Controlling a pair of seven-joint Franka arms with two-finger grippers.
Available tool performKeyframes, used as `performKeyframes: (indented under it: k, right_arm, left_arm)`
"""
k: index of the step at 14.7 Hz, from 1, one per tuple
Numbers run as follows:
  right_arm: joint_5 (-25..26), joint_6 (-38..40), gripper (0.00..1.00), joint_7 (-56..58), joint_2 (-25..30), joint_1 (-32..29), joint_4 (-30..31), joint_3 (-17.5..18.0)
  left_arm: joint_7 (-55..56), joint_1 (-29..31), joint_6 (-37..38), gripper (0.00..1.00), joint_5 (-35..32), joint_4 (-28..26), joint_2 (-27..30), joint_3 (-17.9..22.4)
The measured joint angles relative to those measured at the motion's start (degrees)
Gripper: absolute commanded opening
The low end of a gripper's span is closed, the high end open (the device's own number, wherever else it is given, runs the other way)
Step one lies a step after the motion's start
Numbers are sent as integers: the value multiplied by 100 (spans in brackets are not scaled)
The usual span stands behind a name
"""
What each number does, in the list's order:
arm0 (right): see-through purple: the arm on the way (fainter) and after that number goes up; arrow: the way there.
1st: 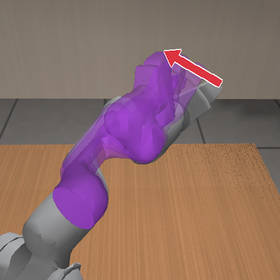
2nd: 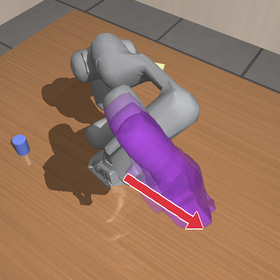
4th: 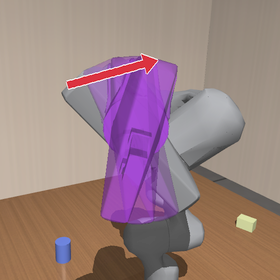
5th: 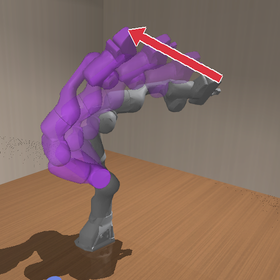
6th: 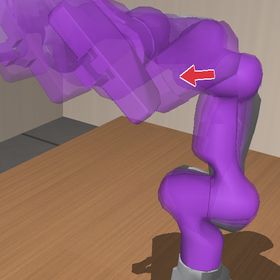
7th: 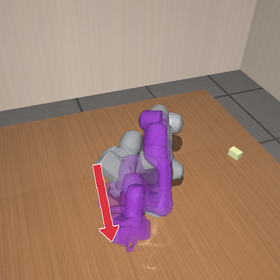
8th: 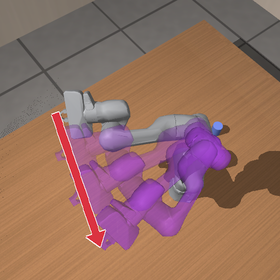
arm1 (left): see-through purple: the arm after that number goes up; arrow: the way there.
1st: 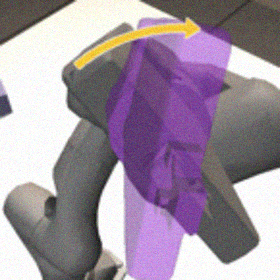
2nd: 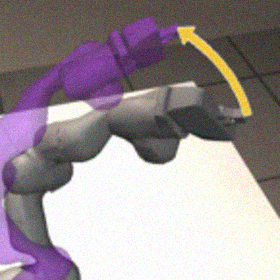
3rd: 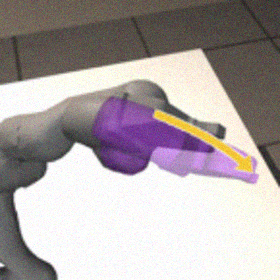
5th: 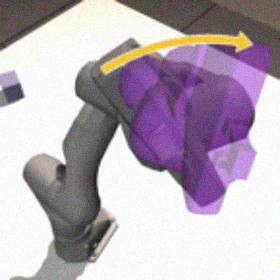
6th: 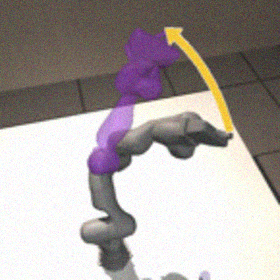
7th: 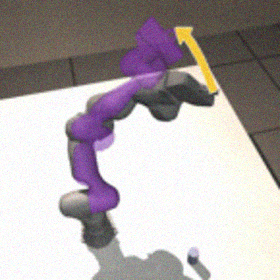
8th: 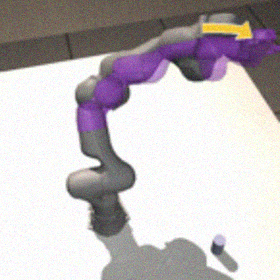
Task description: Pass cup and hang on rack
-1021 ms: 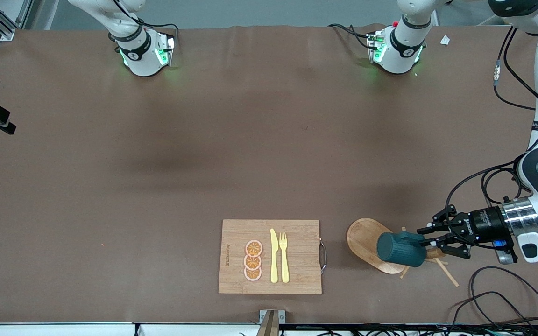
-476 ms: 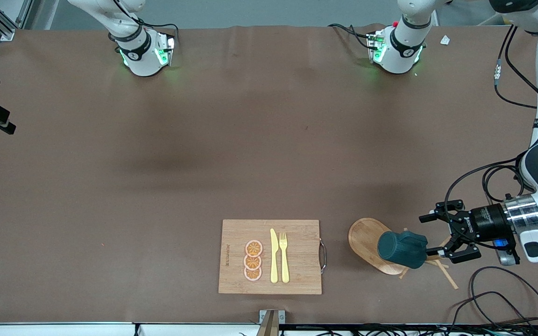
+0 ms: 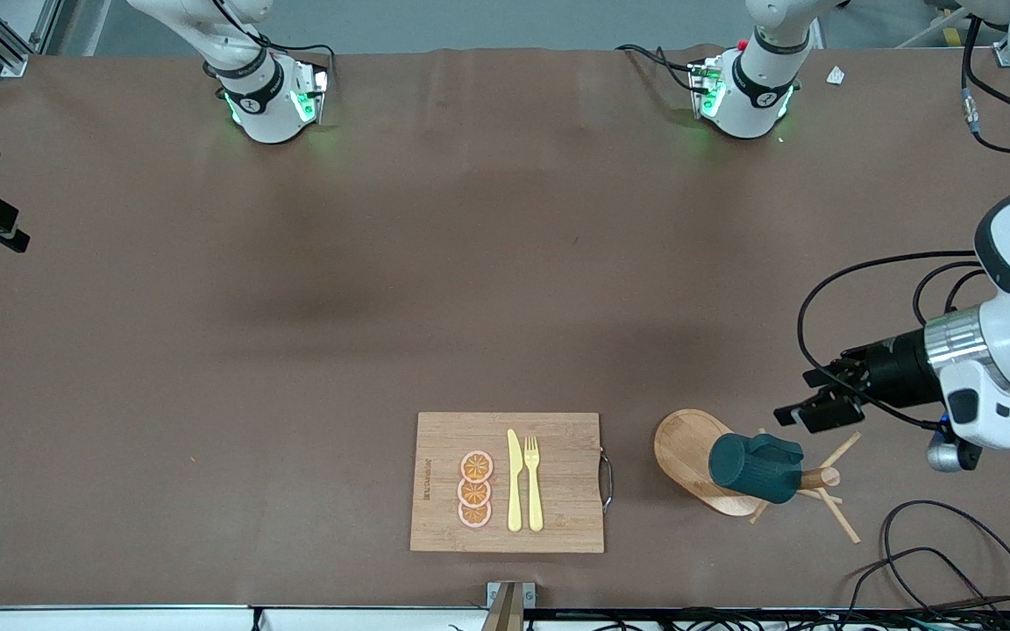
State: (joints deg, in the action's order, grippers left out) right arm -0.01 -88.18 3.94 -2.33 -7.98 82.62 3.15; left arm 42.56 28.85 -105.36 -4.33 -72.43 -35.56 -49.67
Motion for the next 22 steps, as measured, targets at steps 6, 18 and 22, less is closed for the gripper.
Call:
performKeyframes:
  k: [6, 18, 22]
  right_arm:
    - [0, 0, 100, 0, 0, 0, -2, -1]
    - [0, 0, 100, 0, -1, -2, -2, -4]
    - [0, 0, 100, 1, -3, -1, -2, -4]
  left_arm:
    - [-2117, 391, 1028, 100, -1199, 12, 927, -6]
    - [-3562, -696, 2298, 100, -688, -53, 2638, 1418]
    - [-3800, -2149, 2506, 100, 23, -330, 3055, 3295]
